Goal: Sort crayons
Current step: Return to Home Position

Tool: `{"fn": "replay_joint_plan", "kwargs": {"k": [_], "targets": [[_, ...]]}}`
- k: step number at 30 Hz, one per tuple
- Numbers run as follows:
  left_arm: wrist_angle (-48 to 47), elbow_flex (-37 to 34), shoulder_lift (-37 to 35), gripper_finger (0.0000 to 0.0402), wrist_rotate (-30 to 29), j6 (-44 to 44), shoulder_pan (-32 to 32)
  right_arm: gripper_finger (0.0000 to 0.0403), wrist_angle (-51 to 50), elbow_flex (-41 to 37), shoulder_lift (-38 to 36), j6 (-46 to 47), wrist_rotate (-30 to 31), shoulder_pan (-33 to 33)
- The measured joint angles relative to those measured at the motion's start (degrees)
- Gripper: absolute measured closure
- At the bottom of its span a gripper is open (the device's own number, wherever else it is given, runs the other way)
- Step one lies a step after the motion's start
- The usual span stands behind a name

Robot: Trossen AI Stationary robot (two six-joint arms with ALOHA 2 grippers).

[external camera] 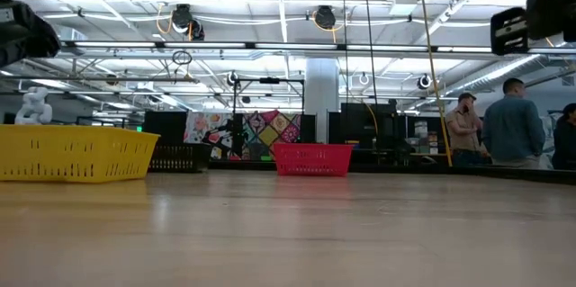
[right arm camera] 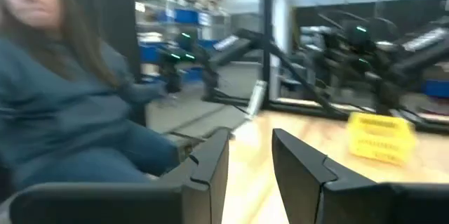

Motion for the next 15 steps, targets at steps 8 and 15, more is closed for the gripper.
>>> {"fn": "replay_joint_plan", "kwargs": {"k": [8,15], "targets": [[-4.16,-0.02,-11.47,0.0401,12.03,4.37,-0.01,0.0305,-4.31,-0.07,-0.08,-1.09,2.72,-0.02],[-9.69,-0.02,-22.73,0.0401,10.44,5.84,0.03,0.0305,-8.00,-0.11,-0.06,-0.70,11.09,0.00]]}}
